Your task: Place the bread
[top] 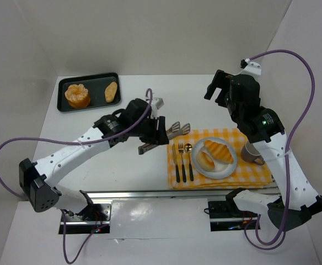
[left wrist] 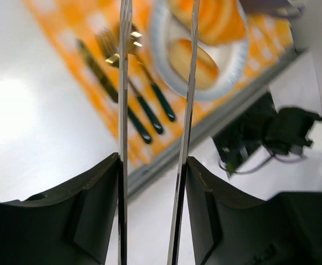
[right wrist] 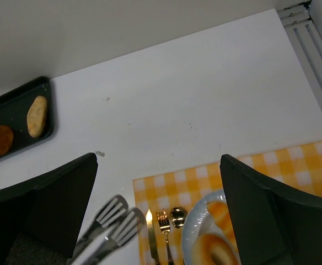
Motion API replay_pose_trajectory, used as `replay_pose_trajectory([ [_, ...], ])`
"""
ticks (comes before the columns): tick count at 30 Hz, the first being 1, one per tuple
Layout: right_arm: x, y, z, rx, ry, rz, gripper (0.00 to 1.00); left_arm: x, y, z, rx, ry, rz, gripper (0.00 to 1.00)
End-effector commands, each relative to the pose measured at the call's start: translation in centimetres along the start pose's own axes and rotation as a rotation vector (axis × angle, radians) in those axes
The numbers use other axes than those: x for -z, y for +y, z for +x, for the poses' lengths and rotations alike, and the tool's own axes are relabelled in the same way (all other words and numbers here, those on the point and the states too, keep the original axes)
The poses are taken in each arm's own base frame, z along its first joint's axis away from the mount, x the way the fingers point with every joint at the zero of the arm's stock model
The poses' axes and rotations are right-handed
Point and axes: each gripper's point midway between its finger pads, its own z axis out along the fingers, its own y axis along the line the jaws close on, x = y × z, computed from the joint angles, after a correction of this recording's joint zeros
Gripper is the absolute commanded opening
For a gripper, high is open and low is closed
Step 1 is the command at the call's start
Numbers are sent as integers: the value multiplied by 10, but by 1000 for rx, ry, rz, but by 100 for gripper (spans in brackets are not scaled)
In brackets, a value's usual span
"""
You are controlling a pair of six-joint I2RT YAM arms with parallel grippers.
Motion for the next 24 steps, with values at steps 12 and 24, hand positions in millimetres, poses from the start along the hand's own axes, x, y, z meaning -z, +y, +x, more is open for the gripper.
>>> replay_pose_trajectory([
  [12, -3, 7, -1, -3, -3, -28, 99, -9, 159, -56, 36, -232, -480, 59],
  [24, -28, 3, 43, 55, 104, -1, 99, -74, 205, -22, 114, -112, -572, 81],
])
